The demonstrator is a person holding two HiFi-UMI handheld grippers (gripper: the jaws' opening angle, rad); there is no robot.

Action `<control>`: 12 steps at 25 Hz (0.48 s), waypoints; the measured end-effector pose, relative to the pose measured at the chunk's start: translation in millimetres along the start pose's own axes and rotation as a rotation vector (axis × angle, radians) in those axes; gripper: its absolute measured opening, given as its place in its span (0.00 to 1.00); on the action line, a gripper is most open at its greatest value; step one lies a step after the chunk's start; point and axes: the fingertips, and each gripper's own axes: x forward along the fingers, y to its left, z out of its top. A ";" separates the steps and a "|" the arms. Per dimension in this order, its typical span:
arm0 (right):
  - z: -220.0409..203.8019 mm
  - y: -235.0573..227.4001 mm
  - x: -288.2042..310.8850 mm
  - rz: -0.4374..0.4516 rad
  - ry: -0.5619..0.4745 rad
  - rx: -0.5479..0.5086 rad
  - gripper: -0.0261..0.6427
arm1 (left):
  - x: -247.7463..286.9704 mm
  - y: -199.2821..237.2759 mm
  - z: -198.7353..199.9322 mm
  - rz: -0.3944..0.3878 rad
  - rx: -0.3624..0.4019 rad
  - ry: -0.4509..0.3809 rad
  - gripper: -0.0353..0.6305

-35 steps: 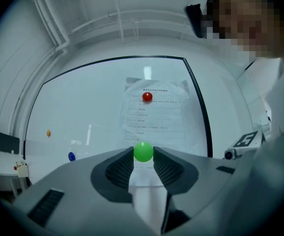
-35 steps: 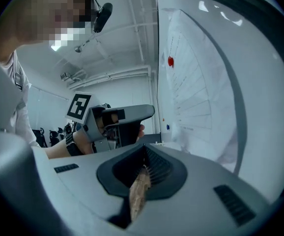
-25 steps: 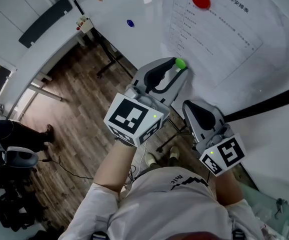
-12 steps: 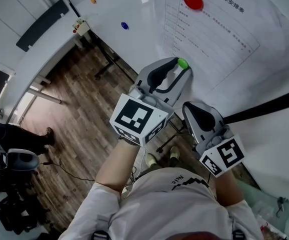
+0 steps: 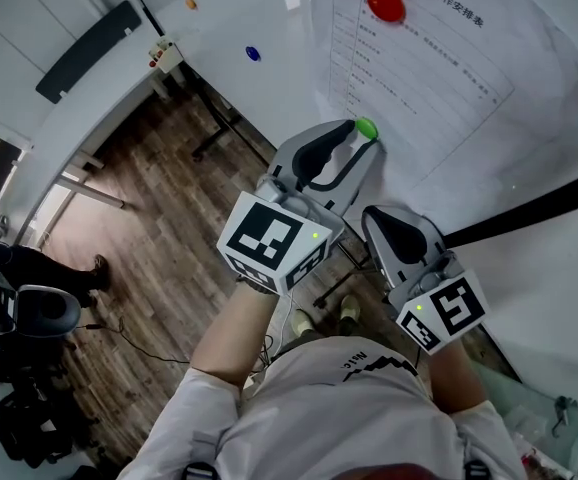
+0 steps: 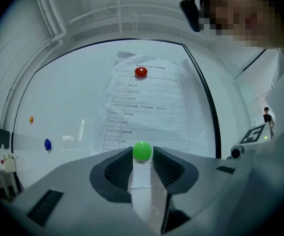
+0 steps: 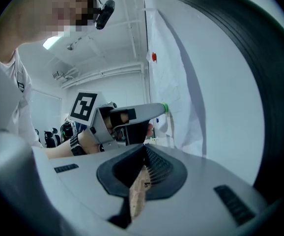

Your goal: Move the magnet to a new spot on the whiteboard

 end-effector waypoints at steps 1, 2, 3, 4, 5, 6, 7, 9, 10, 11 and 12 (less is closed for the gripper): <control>-0.2 1.8 0.7 0.003 0.000 -0.001 0.06 | -2.1 0.1 0.0 0.003 0.000 0.001 0.25; -0.5 3.6 1.1 0.006 0.001 -0.002 0.06 | -4.3 0.2 0.1 0.007 -0.001 0.002 0.25; -0.7 5.5 1.2 0.009 0.001 -0.003 0.06 | -6.7 0.2 0.3 0.011 -0.001 0.003 0.25; -0.8 7.4 1.3 0.011 0.001 -0.004 0.06 | -9.3 0.0 0.6 0.015 0.001 0.005 0.25; -0.9 9.4 1.5 0.014 0.001 -0.004 0.06 | -11.9 -0.3 0.9 0.019 0.005 0.008 0.25; -1.1 11.6 1.9 0.018 0.000 -0.003 0.06 | -14.8 -0.6 1.0 0.022 0.009 0.012 0.25; -1.1 13.8 2.5 0.022 -0.001 -0.003 0.06 | -18.1 -0.8 0.6 0.025 0.009 0.017 0.25; -0.5 18.6 3.9 0.031 -0.003 -0.004 0.06 | -24.9 -0.9 0.6 0.032 0.006 0.022 0.25; 0.2 21.0 4.7 0.037 -0.004 -0.006 0.06 | -28.3 -0.8 1.4 0.036 0.005 0.022 0.25; 0.8 23.5 5.8 0.043 -0.005 -0.008 0.06 | -31.6 -0.5 2.4 0.040 0.005 0.021 0.25; 1.2 25.8 6.9 0.049 -0.006 -0.009 0.06 | -35.0 -0.1 3.2 0.044 0.006 0.020 0.25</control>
